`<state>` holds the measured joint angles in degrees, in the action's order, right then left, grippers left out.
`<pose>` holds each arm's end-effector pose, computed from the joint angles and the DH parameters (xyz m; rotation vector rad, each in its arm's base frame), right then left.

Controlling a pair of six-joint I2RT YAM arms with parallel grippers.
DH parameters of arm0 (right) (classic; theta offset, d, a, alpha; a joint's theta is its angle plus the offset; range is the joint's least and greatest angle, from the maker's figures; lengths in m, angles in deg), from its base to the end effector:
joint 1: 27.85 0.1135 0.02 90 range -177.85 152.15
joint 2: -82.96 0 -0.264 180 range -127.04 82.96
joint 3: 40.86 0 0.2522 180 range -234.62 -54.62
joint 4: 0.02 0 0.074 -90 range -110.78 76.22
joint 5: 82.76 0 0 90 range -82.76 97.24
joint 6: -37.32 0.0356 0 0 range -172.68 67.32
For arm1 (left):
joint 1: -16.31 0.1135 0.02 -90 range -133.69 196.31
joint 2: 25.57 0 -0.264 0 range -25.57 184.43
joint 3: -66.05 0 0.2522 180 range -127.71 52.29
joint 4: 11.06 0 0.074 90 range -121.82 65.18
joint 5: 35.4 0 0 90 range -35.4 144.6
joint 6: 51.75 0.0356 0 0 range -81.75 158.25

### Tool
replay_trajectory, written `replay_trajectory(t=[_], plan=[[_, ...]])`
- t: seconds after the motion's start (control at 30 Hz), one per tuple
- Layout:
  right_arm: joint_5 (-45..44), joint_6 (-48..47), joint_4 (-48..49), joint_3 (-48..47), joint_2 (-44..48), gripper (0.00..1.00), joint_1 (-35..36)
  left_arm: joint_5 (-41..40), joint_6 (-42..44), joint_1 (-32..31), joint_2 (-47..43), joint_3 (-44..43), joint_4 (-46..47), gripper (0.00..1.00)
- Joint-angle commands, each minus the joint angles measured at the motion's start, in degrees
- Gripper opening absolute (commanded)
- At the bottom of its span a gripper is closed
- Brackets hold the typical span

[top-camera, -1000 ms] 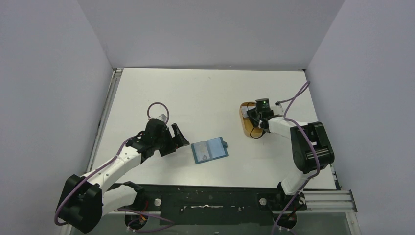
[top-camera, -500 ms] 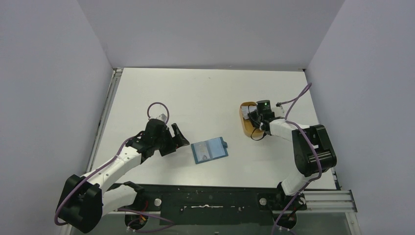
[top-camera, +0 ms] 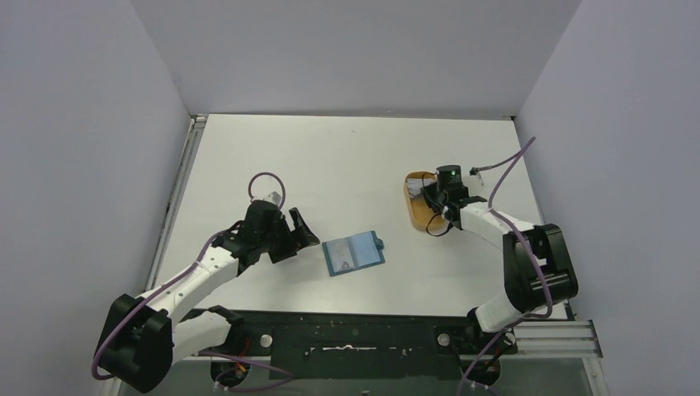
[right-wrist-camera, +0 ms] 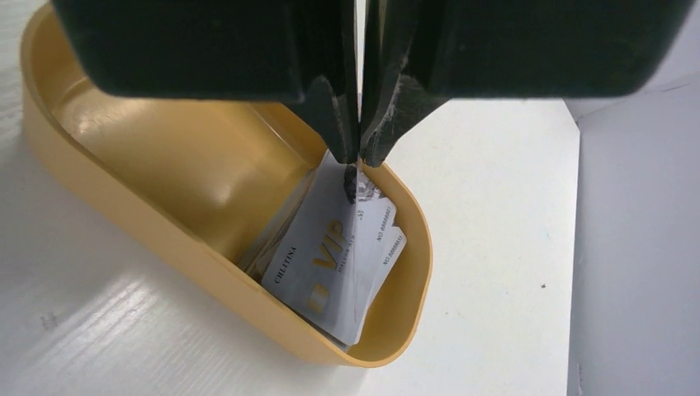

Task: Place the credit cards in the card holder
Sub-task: Pick up the credit card from the storage box, then adjust the card holder at the center of the board.

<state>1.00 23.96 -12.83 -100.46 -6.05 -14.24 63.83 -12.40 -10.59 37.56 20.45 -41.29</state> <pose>0.3082 0.0706 0.1801 1.3033 2.0148 0.6607 0.1887 -0.1022 0.1922 -0.4476 2.5158 -0.7786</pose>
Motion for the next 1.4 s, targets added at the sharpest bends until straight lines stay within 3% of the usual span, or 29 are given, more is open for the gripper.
replay_trajectory(t=[0.0, 0.23, 0.37, 0.53, 0.63, 0.8, 1.07, 1.27, 1.37], plan=[[-2.53, -2.72, -3.30, -1.54, 3.18, 0.00, 0.45, 0.04, -0.09, 0.01, -0.62, -0.76, 2.44, 0.80], [-0.65, -9.57, -12.99, -8.49, 10.51, 0.00, -0.62, -1.56, 1.25, 0.04, -2.21, -2.46, -0.76, 0.79], [6.40, -17.17, -23.84, -14.29, 15.99, 0.00, -1.20, -7.15, 5.32, -0.52, -3.60, -6.83, -9.37, 0.78], [19.48, -23.50, -29.34, -14.09, 26.77, 0.00, -1.61, -11.25, 9.85, -1.87, -4.81, -10.99, -14.73, 0.80], [23.00, -31.50, -33.89, -15.12, 35.28, 0.00, -1.10, -16.34, 12.16, -5.73, -5.99, -13.20, -17.33, 0.82], [27.19, -43.72, -45.30, -15.51, 42.24, 0.00, 0.29, -25.58, 14.46, -17.70, -5.36, -16.29, -18.87, 0.87], [23.44, -44.52, -43.05, -4.30, 48.48, 0.00, 8.46, -26.46, 15.16, -22.84, -7.82, -10.59, -10.46, 0.91], [12.70, -45.94, -40.71, -2.44, 44.66, 0.00, 19.46, -30.12, 11.09, -22.54, -12.79, -5.05, -8.75, 0.97], [9.48, -45.95, -38.98, -3.08, 40.13, 0.00, 24.49, -28.19, 9.67, -21.90, -13.31, -2.55, -7.30, 0.97]])
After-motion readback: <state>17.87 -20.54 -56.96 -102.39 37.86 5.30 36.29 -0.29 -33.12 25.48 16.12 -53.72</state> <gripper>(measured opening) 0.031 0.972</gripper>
